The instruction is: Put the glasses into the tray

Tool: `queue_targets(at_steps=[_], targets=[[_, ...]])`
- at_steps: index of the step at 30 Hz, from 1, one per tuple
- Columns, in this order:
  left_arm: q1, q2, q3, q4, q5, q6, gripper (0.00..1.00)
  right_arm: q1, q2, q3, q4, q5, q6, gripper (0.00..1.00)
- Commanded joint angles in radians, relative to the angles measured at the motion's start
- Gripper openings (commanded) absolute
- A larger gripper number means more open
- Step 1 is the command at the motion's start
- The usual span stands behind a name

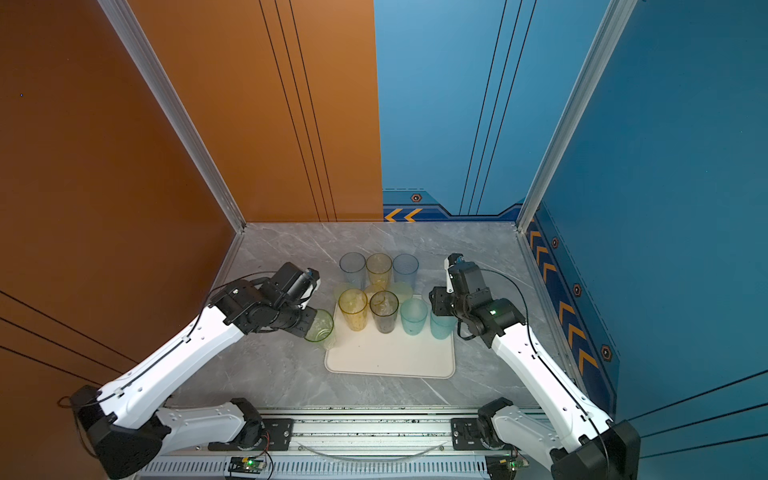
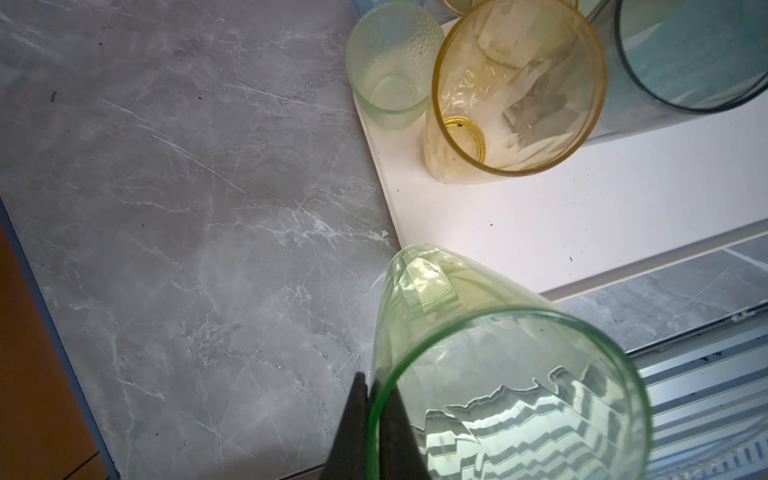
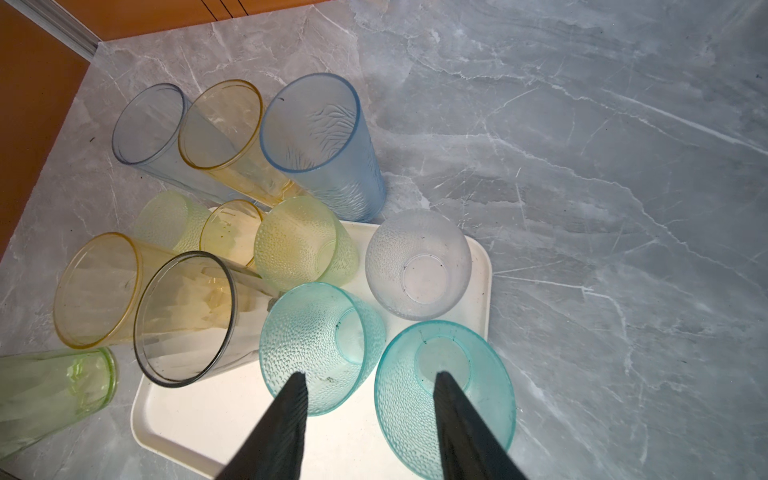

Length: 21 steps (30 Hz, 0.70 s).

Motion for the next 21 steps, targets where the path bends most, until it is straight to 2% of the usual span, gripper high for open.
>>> queue_targets(at_steps=[1, 14, 21], targets=[[-0.009, 0.025, -0.022, 0.039, 0.048, -0.016, 0.00, 0.011, 0.011, 0.018, 0.002, 0.029, 0.021, 0.49], [0.014, 0.174, -0.019, 0.138, 0.085, 0.025, 0.00, 0.018, 0.020, 0.034, -0.006, 0.043, 0.016, 0.49], [0.046, 0.200, -0.020, 0.147, 0.085, 0.042, 0.00, 0.018, 0.036, 0.031, -0.004, 0.048, 0.011, 0.49]])
